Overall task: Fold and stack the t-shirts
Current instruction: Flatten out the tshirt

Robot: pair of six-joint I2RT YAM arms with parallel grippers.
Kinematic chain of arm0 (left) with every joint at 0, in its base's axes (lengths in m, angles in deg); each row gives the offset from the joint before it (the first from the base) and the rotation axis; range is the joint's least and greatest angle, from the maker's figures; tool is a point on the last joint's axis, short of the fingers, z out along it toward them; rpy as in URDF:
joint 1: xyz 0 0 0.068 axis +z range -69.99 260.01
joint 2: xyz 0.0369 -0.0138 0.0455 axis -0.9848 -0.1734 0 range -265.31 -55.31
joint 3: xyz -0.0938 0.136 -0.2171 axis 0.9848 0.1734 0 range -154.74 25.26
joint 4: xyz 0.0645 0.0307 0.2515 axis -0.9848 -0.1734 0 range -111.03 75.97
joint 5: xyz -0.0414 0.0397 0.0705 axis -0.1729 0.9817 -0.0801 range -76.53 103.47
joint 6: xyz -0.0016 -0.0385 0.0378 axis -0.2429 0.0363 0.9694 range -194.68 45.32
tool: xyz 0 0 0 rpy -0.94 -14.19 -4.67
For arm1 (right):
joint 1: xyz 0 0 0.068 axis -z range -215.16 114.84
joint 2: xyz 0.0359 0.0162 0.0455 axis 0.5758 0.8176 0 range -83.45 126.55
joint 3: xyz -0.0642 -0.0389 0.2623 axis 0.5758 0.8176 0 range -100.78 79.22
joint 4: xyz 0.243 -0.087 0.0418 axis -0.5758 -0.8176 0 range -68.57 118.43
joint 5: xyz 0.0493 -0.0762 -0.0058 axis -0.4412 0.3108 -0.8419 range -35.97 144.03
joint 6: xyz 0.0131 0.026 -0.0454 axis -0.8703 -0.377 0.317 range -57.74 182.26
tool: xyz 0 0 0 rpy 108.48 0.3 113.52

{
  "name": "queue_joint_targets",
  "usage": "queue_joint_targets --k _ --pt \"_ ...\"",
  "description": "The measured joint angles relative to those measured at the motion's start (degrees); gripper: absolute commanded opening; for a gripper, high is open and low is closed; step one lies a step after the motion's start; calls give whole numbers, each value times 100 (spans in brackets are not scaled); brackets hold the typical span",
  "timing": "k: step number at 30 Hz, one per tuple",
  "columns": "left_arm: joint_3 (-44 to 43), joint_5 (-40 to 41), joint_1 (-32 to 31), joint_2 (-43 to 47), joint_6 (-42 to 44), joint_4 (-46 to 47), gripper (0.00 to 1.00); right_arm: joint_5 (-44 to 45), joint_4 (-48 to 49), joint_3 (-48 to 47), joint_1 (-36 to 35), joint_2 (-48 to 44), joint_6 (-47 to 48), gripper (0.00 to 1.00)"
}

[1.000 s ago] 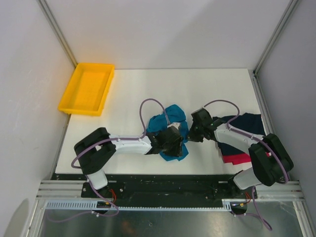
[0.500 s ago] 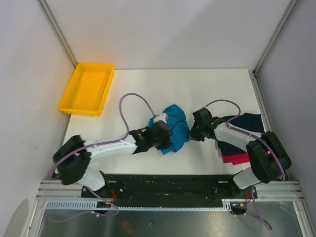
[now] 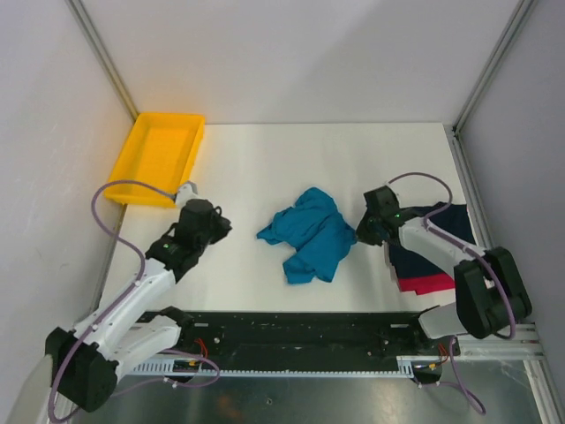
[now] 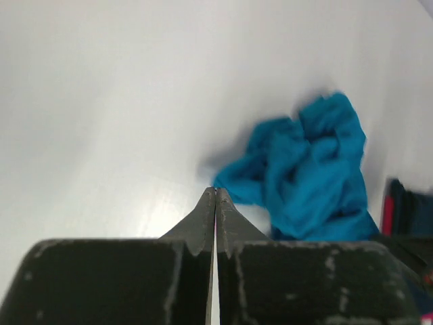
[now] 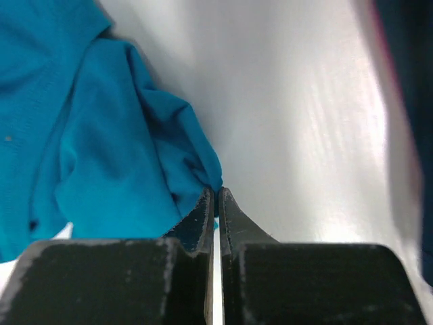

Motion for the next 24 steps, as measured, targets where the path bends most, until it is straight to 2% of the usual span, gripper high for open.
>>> queue_joint_targets --k 4,8,12,17,24 --pt "-52 2 619 122 306 -144 0 160 -275 -2 291 -625 212 0" --pt "-284 -275 750 -116 564 -214 1 173 -481 -184 341 -1014 354 0" --pt "-400 -861 520 -525 756 -13 15 39 -535 -308 234 -1150 363 0" --pt "-398 -1576 39 -883 857 170 30 79 -1012 -901 -516 -1344 238 0" --pt "-398 -2251 13 -809 992 306 46 511 -960 -2293 -1869 -1600 39 0"
